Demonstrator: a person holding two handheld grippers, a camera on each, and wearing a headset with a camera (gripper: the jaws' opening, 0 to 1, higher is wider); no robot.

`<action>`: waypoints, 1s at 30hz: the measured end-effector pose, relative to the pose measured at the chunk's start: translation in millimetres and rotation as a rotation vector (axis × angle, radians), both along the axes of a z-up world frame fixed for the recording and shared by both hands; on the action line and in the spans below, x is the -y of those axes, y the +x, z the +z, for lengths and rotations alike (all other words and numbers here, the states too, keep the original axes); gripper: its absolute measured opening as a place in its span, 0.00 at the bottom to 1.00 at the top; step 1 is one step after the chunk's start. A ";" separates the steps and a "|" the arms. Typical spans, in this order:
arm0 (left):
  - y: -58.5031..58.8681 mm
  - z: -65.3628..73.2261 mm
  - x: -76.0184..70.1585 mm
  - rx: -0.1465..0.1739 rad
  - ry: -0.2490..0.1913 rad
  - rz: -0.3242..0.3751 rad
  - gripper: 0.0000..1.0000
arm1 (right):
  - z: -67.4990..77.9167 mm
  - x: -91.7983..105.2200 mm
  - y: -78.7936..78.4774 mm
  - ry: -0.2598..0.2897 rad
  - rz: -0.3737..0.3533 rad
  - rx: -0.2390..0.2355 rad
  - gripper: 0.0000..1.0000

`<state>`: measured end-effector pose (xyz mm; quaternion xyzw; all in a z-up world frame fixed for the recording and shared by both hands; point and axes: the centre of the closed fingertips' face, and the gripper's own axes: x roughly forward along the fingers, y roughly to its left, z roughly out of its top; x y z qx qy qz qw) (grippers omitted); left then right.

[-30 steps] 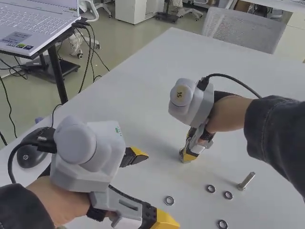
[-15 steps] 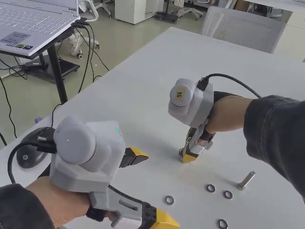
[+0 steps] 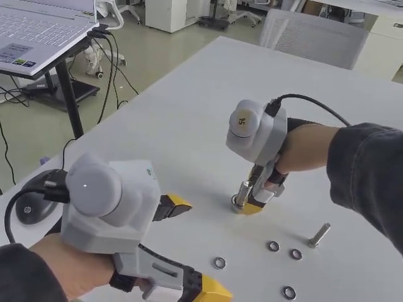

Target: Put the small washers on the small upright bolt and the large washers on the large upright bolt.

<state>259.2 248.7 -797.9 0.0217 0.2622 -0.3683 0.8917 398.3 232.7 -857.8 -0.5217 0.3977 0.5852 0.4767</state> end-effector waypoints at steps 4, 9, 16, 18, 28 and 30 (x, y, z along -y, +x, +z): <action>1.0 0.4 1.2 0.000 0.001 -0.004 0.85 | 4.5 6.2 3.8 0.005 -0.015 0.004 0.34; 1.9 1.2 2.5 0.002 0.002 -0.006 0.85 | 9.2 15.4 5.3 0.011 -0.034 0.009 0.34; 2.4 2.0 4.5 -0.001 0.005 -0.013 0.85 | 17.9 25.4 3.9 0.026 -0.053 0.017 0.34; 2.5 2.6 4.9 -0.001 0.005 -0.015 0.85 | 17.8 27.3 3.9 0.029 -0.057 0.019 0.34; 2.9 4.5 6.3 -0.004 0.011 -0.027 0.85 | 25.9 42.9 -8.3 0.045 -0.081 0.014 0.34; 3.1 5.0 6.7 -0.004 0.010 -0.030 0.85 | 26.0 46.5 -10.3 0.044 -0.084 0.013 0.34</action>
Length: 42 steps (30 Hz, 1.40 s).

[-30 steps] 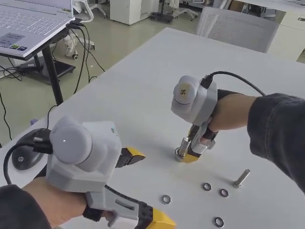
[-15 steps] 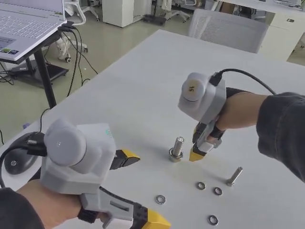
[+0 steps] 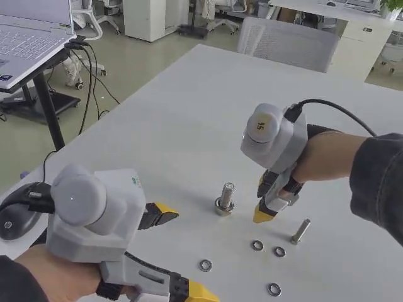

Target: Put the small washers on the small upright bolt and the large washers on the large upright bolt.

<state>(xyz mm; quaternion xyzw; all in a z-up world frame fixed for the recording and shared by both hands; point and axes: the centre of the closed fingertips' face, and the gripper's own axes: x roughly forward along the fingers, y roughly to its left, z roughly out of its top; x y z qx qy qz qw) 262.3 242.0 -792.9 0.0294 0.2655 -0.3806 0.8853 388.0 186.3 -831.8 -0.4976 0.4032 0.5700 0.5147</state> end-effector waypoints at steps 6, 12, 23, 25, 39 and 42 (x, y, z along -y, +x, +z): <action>0.2 0.5 0.3 0.000 0.001 -0.006 0.85 | -0.5 7.0 -7.1 0.002 -0.011 -0.007 0.34; 0.1 0.9 0.6 0.004 0.002 -0.008 0.85 | -7.2 9.7 -16.4 -0.001 -0.010 -0.021 0.34; 0.4 1.2 1.1 0.008 0.005 -0.009 0.85 | -20.6 14.1 -29.8 -0.015 -0.004 -0.038 0.31; 0.3 1.5 1.0 0.009 0.005 -0.008 0.85 | -22.8 14.8 -32.0 -0.017 -0.001 -0.040 0.30; -1.6 1.6 0.8 0.010 0.003 -0.006 0.84 | -37.6 15.4 -35.7 -0.046 0.006 -0.036 0.23; -1.4 1.9 0.4 0.012 0.000 -0.004 0.84 | -40.9 16.9 -35.3 -0.055 0.006 -0.035 0.22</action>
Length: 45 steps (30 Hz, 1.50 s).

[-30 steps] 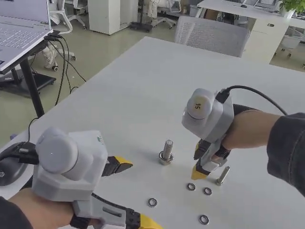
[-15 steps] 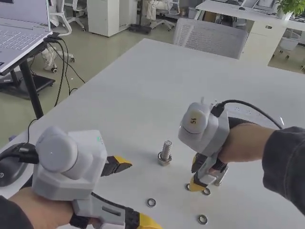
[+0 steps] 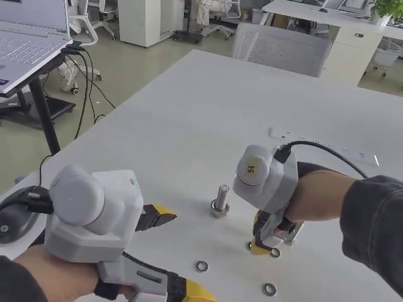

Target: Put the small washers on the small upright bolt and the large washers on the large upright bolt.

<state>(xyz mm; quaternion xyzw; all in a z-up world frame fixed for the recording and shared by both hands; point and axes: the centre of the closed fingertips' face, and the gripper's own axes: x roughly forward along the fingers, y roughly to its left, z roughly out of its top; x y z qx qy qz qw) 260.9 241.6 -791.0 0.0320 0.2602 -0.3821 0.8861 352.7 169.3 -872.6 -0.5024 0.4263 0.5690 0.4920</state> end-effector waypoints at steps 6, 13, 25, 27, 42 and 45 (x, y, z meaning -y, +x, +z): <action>-0.1 -0.4 0.5 -0.001 -0.002 -0.001 0.84 | -2.2 0.5 0.0 -0.001 0.000 -0.002 0.21; -0.6 -0.7 0.1 -0.002 -0.003 -0.002 0.84 | -4.8 -0.8 -1.8 0.000 0.000 -0.002 0.19; -3.0 0.2 -1.1 -0.001 -0.007 0.001 0.84 | -5.5 -1.6 -3.8 0.002 0.008 0.005 0.18; -3.6 0.0 -0.7 -0.002 -0.006 0.001 0.84 | -5.5 -1.5 -4.7 0.002 0.012 0.007 0.17; -5.0 -0.2 -0.3 -0.004 -0.006 -0.001 0.83 | -5.5 -1.0 -6.2 0.017 -0.006 0.003 0.17; -4.9 -0.2 -0.3 -0.005 -0.006 -0.001 0.83 | -5.5 -0.7 -5.5 0.018 0.001 0.007 0.15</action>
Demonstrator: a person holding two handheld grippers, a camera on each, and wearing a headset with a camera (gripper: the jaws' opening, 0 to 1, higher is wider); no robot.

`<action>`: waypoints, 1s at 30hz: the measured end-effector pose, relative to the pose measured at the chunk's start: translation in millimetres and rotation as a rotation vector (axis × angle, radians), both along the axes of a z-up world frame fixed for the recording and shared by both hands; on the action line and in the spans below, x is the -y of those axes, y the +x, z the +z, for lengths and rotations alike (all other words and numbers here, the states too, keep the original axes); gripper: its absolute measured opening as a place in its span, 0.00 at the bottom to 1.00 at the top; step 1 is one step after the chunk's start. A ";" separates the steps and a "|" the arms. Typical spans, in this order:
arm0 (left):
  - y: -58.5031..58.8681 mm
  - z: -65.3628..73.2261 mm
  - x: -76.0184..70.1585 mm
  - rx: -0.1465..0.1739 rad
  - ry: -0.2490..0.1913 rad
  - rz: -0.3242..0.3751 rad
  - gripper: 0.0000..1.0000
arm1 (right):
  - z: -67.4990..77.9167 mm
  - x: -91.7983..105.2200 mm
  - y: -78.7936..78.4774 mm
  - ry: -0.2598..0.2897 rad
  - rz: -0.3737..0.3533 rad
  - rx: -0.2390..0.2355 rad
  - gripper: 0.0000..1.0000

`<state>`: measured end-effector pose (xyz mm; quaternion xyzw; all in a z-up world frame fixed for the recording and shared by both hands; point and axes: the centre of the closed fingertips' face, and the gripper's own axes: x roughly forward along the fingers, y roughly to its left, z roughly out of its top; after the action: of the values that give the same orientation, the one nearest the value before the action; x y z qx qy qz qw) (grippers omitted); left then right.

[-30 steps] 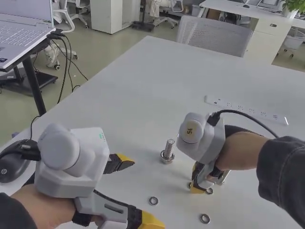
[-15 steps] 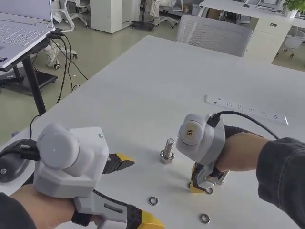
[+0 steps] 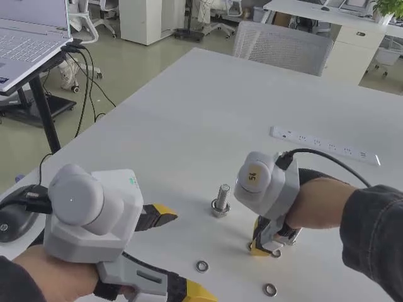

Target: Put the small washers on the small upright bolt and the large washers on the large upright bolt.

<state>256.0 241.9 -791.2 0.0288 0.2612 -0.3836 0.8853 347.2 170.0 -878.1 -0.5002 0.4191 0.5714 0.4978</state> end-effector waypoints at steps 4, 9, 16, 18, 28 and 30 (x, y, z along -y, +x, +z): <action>0.4 0.1 0.1 0.000 0.000 -0.001 0.83 | -0.1 0.2 0.3 -0.001 0.006 0.002 0.15; 1.2 0.3 -0.5 0.000 -0.001 0.002 0.83 | 0.1 0.8 0.7 -0.006 0.017 0.006 0.14; 1.4 0.3 -0.2 0.000 0.000 0.001 0.83 | -0.3 1.3 1.5 -0.006 0.016 0.002 0.14; 1.5 0.5 -0.1 0.001 -0.001 0.002 0.83 | -0.4 1.5 1.4 -0.006 0.017 0.001 0.14; 0.6 0.8 -0.9 0.000 0.000 0.003 0.82 | 0.0 1.5 -0.5 -0.011 0.017 0.003 0.14; 0.6 0.9 -1.3 0.001 0.000 0.004 0.82 | 1.0 1.2 -0.5 -0.008 0.013 0.003 0.14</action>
<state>256.6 243.2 -790.3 0.0286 0.2610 -0.3817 0.8862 346.7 168.8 -877.2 -0.5057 0.4173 0.5724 0.4925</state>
